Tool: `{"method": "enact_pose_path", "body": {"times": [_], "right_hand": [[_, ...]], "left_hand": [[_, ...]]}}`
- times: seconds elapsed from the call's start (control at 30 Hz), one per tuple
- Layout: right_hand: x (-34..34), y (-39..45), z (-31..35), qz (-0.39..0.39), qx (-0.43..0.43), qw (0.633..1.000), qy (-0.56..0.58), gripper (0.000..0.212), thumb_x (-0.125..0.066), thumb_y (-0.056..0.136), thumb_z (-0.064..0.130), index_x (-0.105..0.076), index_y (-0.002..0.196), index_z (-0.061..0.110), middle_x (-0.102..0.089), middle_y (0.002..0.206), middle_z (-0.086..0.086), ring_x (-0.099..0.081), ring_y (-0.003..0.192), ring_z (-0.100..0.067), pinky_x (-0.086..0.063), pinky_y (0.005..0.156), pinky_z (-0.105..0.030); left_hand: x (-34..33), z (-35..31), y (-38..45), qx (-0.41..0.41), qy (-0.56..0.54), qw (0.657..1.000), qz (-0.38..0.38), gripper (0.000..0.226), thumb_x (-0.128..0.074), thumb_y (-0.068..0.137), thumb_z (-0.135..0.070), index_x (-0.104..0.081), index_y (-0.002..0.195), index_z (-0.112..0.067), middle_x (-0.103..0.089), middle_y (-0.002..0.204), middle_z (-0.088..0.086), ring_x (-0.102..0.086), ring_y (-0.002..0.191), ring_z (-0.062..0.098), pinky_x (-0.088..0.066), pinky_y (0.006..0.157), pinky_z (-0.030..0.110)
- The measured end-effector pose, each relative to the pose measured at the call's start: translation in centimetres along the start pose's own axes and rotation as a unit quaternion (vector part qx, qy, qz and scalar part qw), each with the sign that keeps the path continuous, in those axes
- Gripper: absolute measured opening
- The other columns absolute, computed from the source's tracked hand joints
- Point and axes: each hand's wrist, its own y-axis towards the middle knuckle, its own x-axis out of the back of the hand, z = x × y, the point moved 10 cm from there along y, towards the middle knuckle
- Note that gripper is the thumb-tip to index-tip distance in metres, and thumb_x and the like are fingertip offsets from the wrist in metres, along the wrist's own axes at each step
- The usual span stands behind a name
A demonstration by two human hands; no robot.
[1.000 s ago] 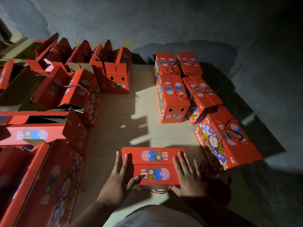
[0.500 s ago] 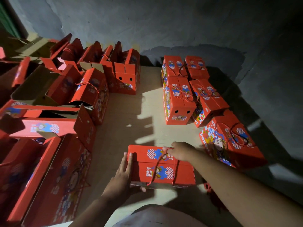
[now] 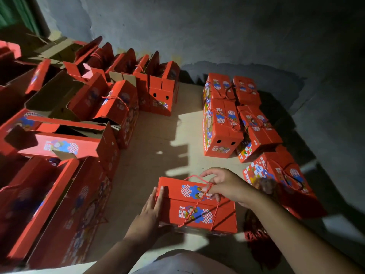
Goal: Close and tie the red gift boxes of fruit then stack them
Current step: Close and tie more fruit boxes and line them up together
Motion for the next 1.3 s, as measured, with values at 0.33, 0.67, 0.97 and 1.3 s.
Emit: {"method": "enact_pose_path", "body": {"times": [0.33,0.67,0.97,1.3], "right_hand": [[1.2,-3.5,8.2,-0.1,0.088,0.991,-0.025,0.046,-0.062,0.081,0.002,-0.074,0.107,0.037,-0.061,0.072,0.001,-0.053,0.055,-0.007,-0.043,0.053,-0.021],[6.7,-3.6,6.9,-0.19,0.033,0.981,0.036,0.027,-0.069,0.088,0.003,-0.08,0.103,0.023,-0.073,0.101,0.002,-0.061,0.066,-0.008,-0.044,0.061,-0.024],[12.4,-3.3,3.3,-0.273,0.038,0.954,0.119,0.022,-0.067,0.092,0.007,-0.08,0.097,0.024,-0.073,0.096,0.009,-0.056,0.075,0.0,-0.042,0.071,-0.021],[16.7,-3.6,-0.1,-0.346,0.015,0.924,0.16,0.034,-0.066,0.091,0.005,-0.078,0.093,0.036,-0.074,0.112,0.005,-0.07,0.092,-0.006,-0.06,0.081,-0.031]], "left_hand": [[3.0,-1.0,1.5,0.003,-0.049,0.997,-0.056,0.123,-0.069,0.073,-0.074,0.0,0.163,-0.027,-0.025,0.166,-0.002,-0.033,0.149,0.018,-0.04,0.115,0.036],[2.7,-4.3,3.0,-0.003,-0.05,0.996,-0.069,0.091,-0.066,0.095,-0.045,-0.012,0.163,-0.017,-0.038,0.16,0.006,-0.041,0.143,0.025,-0.035,0.113,0.031],[-4.2,-12.5,8.8,-0.116,-0.107,0.983,0.09,0.108,-0.07,0.089,-0.054,0.0,0.162,-0.015,-0.015,0.169,-0.001,-0.021,0.152,0.008,-0.019,0.117,0.009],[-10.6,-17.6,13.9,-0.148,-0.082,0.969,0.179,0.128,-0.08,0.077,-0.057,0.009,0.162,-0.021,-0.002,0.171,0.008,0.001,0.157,0.019,-0.019,0.124,0.027]]}}
